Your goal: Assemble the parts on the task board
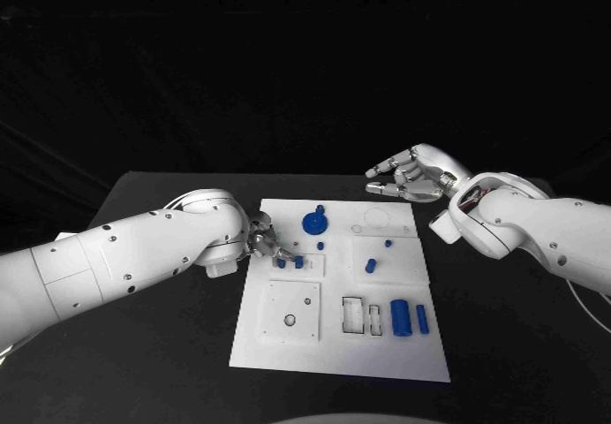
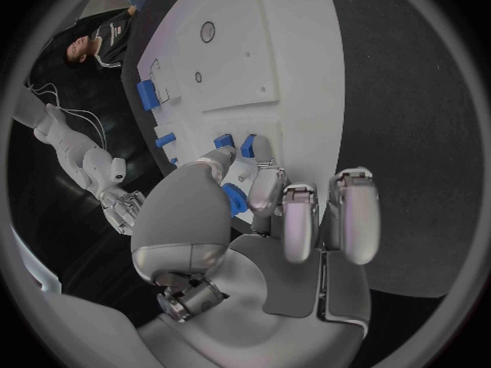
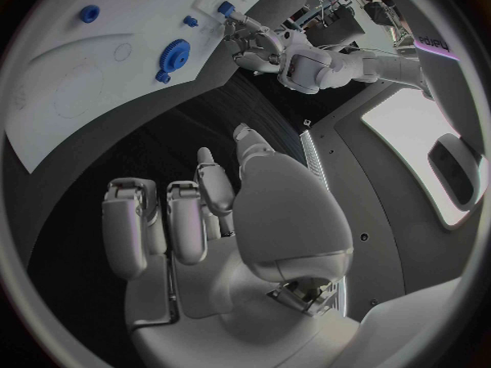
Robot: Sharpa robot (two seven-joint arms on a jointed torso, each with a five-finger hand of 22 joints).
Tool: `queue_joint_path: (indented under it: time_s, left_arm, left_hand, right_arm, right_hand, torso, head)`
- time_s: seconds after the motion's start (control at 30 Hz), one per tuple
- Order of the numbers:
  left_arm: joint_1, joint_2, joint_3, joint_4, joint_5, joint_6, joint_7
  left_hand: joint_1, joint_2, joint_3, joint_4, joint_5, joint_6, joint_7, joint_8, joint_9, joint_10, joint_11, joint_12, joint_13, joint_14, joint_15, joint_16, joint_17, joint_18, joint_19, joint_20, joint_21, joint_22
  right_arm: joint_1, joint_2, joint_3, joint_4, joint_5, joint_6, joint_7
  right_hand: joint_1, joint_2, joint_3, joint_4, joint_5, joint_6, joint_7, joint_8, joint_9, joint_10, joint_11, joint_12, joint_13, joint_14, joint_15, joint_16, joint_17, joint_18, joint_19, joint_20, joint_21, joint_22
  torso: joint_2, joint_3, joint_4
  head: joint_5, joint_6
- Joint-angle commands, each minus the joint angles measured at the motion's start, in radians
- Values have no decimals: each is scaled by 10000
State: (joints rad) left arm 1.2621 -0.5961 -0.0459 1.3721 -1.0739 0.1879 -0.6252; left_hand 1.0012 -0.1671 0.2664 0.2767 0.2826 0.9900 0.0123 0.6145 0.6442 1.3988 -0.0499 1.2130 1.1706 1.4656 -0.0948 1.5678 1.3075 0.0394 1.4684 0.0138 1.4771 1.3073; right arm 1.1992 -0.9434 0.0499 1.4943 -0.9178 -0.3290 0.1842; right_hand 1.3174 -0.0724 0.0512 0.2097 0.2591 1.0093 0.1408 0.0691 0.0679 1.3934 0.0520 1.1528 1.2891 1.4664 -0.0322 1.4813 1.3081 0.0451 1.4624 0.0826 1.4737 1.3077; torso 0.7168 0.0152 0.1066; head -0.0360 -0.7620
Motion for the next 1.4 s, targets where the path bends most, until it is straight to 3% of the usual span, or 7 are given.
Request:
queue_joint_path:
  time_s: [0.03, 0.27, 0.43, 0.7, 0.97, 1.13, 1.4]
  left_arm:
    - [-26, -114, -4, 83, 375, -782, 184]
    - [-16, -493, 97, 363, 1327, -1847, 1111]
    - [-9, -750, 136, 549, 2566, -2839, 2900]
    - [-12, -759, 134, 595, 2460, -3587, 5745]
    - [-58, -351, 15, 383, -199, -3933, 6634]
    - [-126, 7, -37, 98, -1871, -3680, 6219]
    - [-182, 590, -83, -444, -3204, -2815, 5341]
  left_hand:
    - [40, 47, -324, 94, -4, -114, 103, -1, -9, -217, 54, -309, -300, 1052, -52, 30, 2633, -42, 506, -47, -264, 1320]
    - [303, 348, -1302, 138, 37, -961, 418, -245, -133, -1892, 337, -2707, -2712, 889, 142, -333, 2149, 469, -406, 113, -2421, -818]
    - [1024, 612, -1589, 153, 45, -2254, 1124, -654, -626, -4081, 1022, -4545, -4406, -1362, 731, -4688, -2425, 1369, -2906, 680, -8146, -5858]
    - [3667, 731, -1112, -709, -221, -2927, 1579, -1328, -1751, -5718, 1516, -6088, -6012, -3050, 1231, -8095, -5541, 1438, -3146, 1127, -10077, -7372]
    - [4874, 390, -249, -1360, -1071, -1765, 1467, -2390, -3228, -5099, 1435, -7378, -7875, -2506, 1040, -8034, -5822, 1403, -2434, 955, -10130, -7606]
    - [4738, 176, -97, -1355, -1109, -1179, 1300, -2948, -3909, -4699, 1320, -7808, -8700, -491, 921, -4113, -2367, 1372, -1224, 797, -9036, -6909]
    - [4610, 38, 3, -1409, -1289, -727, 1196, -3691, -4673, -4635, 1304, -8546, -9870, -27, 841, -2593, -1145, 1063, -573, 732, -6719, -4747]
  right_arm:
    - [-5, 7, 1, 1, 5, 60, 105]
    - [-5, -8, 1, -4, 6, 60, 96]
    - [-5, -22, 1, -15, 12, 58, 97]
    - [-6, -24, 1, -42, 28, 55, 100]
    - [-7, 6, 0, -102, 53, 58, 111]
    - [-8, 24, 0, -116, 57, 74, 116]
    - [-10, 67, -1, -134, 59, 88, 123]
  right_hand:
    - [-22, 99, -41, 5, 53, -59, -19, -8, 10, -80, -9, -35, -7, 677, 89, -38, 932, 43, -73, 2, -61, 339]
    - [-22, 99, -41, 5, 53, -59, -19, -8, 10, -80, -9, -35, -7, 677, 89, -38, 932, 43, -73, 2, -61, 339]
    - [-22, 99, -41, 5, 53, -59, -19, -8, 10, -80, -9, -35, -7, 677, 89, -38, 932, 43, -73, 2, -61, 339]
    - [-22, 99, -41, 5, 53, -59, -19, -8, 10, -80, -9, -35, -7, 677, 89, -38, 932, 43, -73, 2, -61, 339]
    - [-32, 103, -58, 7, 67, -65, -17, -9, 10, -107, -8, -90, -46, 660, 91, -82, 858, 58, -109, 3, -95, 270]
    - [-31, 107, -58, 6, 70, -67, -17, -9, 10, -117, -8, -110, -59, 658, 91, -89, 847, 61, -117, 4, -102, 254]
    - [-26, 113, -58, 4, 75, -69, -17, -10, 10, -120, -7, -114, -63, 654, 91, -97, 834, 65, -126, 4, -111, 237]
  torso:
    - [-4, -5, 6]
    - [-1, 8, 3]
    - [4, -8, 6]
    - [-10, -5, 9]
    - [-1, -7, 1]
    - [2, -5, 5]
    - [15, 0, -3]
  head:
    - [-5, 7]
    - [-28, 19]
    - [-84, 9]
    - [-171, 70]
    - [-165, 153]
    - [-205, 179]
    - [-194, 186]
